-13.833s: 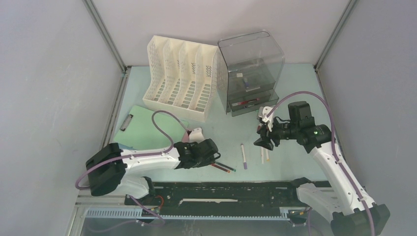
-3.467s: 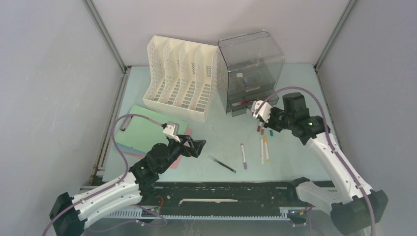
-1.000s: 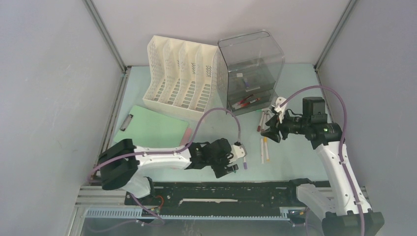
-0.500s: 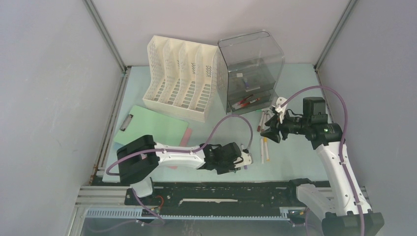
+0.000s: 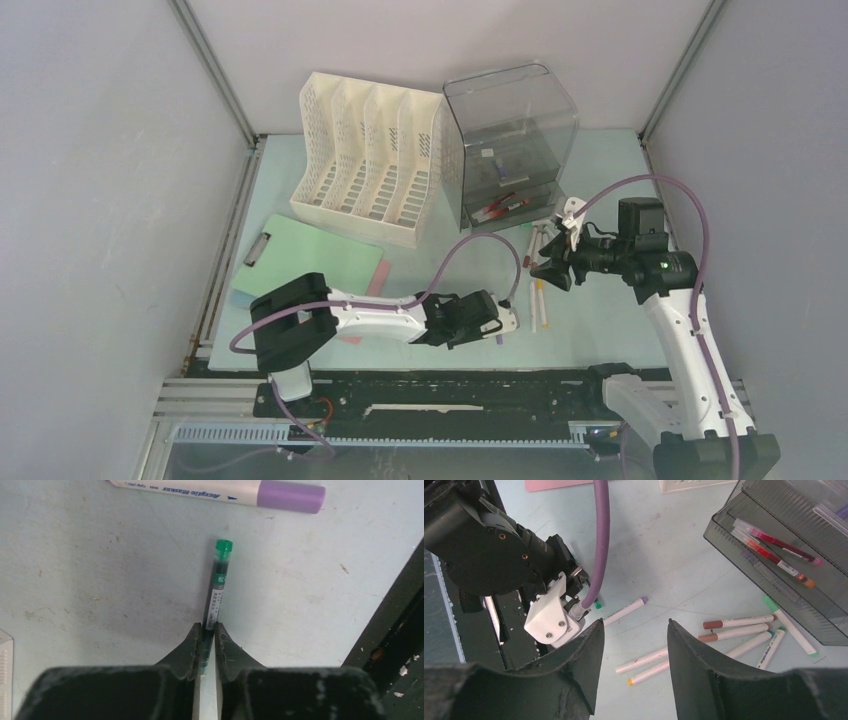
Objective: Organize the desk
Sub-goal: Pick up the stationery from the center of the board.
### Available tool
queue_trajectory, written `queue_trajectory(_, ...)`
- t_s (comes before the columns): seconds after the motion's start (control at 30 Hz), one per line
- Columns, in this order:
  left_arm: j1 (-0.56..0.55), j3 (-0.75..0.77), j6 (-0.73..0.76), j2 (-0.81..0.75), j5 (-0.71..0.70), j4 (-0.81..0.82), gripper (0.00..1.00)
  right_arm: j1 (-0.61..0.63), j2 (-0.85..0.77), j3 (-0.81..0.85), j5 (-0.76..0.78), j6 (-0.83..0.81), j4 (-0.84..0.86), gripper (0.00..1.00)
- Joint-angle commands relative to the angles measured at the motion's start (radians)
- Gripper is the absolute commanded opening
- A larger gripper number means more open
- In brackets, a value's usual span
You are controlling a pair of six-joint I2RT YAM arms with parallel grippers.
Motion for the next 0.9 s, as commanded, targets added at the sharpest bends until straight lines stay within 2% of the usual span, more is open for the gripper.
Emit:
queue_trajectory(0.0, -0.002, 0.007, -0.035, 0.036, -0.053, -0.018, 0.07, -0.011, -0.022, -0.001, -0.03, 0.008, -0.006, 0.57)
queue_trajectory(0.1, -0.002, -0.002, -0.055, 0.026, -0.079, -0.004, 0.0, -0.017, -0.022, -0.003, -0.037, 0.007, -0.007, 0.57)
queue_trajectory(0.47, -0.002, -0.103, -0.139, -0.148, -0.209, 0.121, 0.0, -0.033, -0.025, -0.002, -0.057, 0.007, -0.01, 0.57)
queue_trajectory(0.7, -0.002, -0.231, -0.207, -0.319, -0.284, 0.294, 0.0, -0.037, -0.029, -0.003, -0.082, 0.003, -0.016, 0.57)
queue_trajectory(0.87, -0.002, -0.352, -0.271, -0.468, -0.302, 0.502, 0.0, -0.039, -0.03, -0.002, -0.121, -0.008, -0.026, 0.57)
